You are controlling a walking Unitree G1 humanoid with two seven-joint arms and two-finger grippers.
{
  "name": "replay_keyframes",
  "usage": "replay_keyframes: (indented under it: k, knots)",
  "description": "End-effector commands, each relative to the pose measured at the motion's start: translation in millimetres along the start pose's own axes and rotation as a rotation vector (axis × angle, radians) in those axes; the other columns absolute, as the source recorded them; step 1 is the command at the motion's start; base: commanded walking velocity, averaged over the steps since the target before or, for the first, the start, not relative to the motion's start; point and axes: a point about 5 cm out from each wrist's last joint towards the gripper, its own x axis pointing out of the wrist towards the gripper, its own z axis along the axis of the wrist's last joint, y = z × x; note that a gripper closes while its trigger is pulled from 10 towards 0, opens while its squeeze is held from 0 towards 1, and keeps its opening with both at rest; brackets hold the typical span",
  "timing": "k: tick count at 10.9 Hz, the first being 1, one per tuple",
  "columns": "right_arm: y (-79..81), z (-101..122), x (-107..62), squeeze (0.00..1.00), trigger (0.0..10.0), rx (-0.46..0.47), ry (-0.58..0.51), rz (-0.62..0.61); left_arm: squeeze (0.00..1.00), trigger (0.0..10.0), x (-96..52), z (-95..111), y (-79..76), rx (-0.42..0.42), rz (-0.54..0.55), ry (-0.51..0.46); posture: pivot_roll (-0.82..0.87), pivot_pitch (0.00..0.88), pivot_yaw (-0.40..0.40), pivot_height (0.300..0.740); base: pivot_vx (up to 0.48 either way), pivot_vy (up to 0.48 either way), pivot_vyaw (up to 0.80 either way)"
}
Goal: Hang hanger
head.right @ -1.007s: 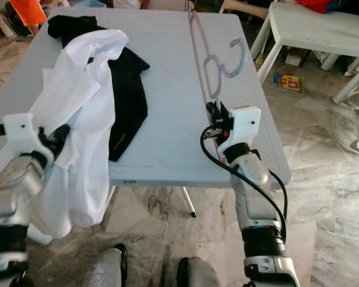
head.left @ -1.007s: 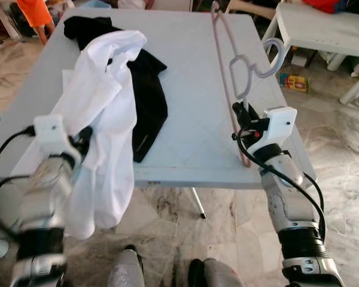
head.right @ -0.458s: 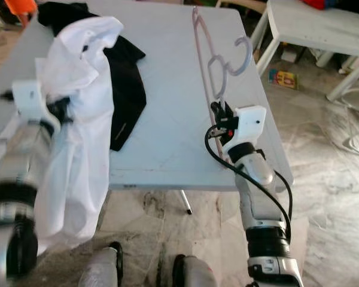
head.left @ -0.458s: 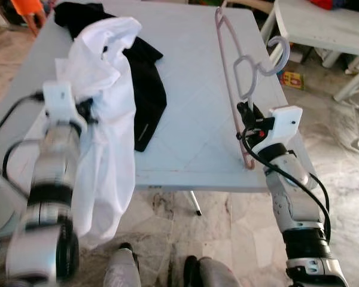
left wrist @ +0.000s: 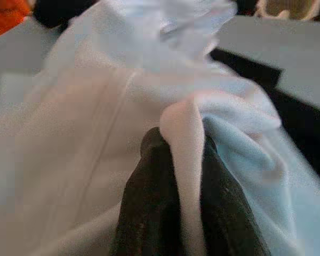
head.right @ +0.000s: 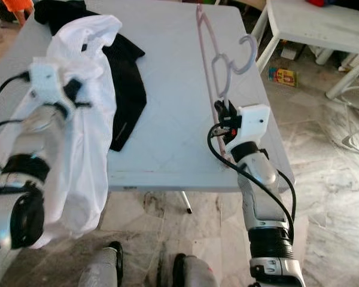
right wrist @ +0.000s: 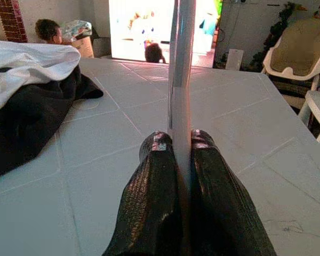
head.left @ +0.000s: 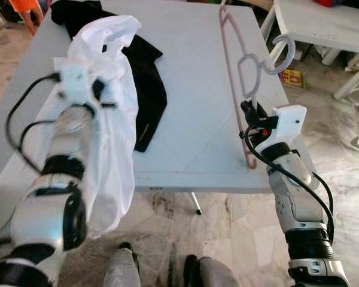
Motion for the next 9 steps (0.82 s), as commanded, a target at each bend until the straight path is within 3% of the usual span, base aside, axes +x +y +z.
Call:
replay_keyframes:
  k: [1,3,4,5,6,7,8,9]
  knots:
    - [-5.1,-23.9,-11.6,0.0,10.0,0.017,0.119,-0.031,0.0,0.0,4.2,9.1,-6.9,0.026,-0.036,-0.03,-0.03,0.205,-0.066,0.74,0.0,0.0,0.0]
    - [-5.4,-21.9,-7.2,0.0,10.0,0.013,0.115,-0.021,0.0,0.0,17.5,86.6,14.3,0.14,0.014,-0.188,-0.02,0.202,-0.076,0.74,0.0,0.0,0.0]
    - [-5.4,-21.8,-5.9,0.0,10.0,0.013,0.113,-0.021,0.0,0.0,17.3,141.8,24.4,0.199,0.074,-0.312,-0.02,0.2,-0.074,0.74,0.0,0.0,0.0]
    - [-4.7,-21.1,-5.1,0.0,10.0,0.015,0.109,-0.023,0.0,0.0,14.1,174.6,27.3,0.238,0.112,-0.388,-0.02,0.2,-0.074,0.74,0.0,0.0,0.0]
    - [-3.0,-20.0,-4.7,0.0,10.0,0.017,0.1,-0.026,0.0,0.0,7.8,214.1,22.0,0.295,0.13,-0.497,-0.02,0.2,-0.074,0.74,0.0,0.0,0.0]
    - [-4.7,-18.1,-8.1,0.0,10.0,0.017,0.084,-0.055,0.0,0.0,-11.1,276.0,-13.2,0.436,0.105,-0.783,-0.04,0.204,-0.055,0.74,0.0,0.0,0.0]
    - [-5.6,-17.6,-9.4,0.0,10.0,0.018,0.081,-0.061,0.0,0.0,-13.9,280.8,-25.8,0.487,0.075,-0.838,-0.05,0.206,-0.051,0.74,0.0,0.0,0.0]
    - [-6.8,-17.3,-11.4,0.0,10.0,0.016,0.081,-0.063,0.0,0.0,-12.6,273.2,-48.0,0.559,0.003,-0.882,-0.05,0.208,-0.051,0.74,0.0,0.0,0.0]
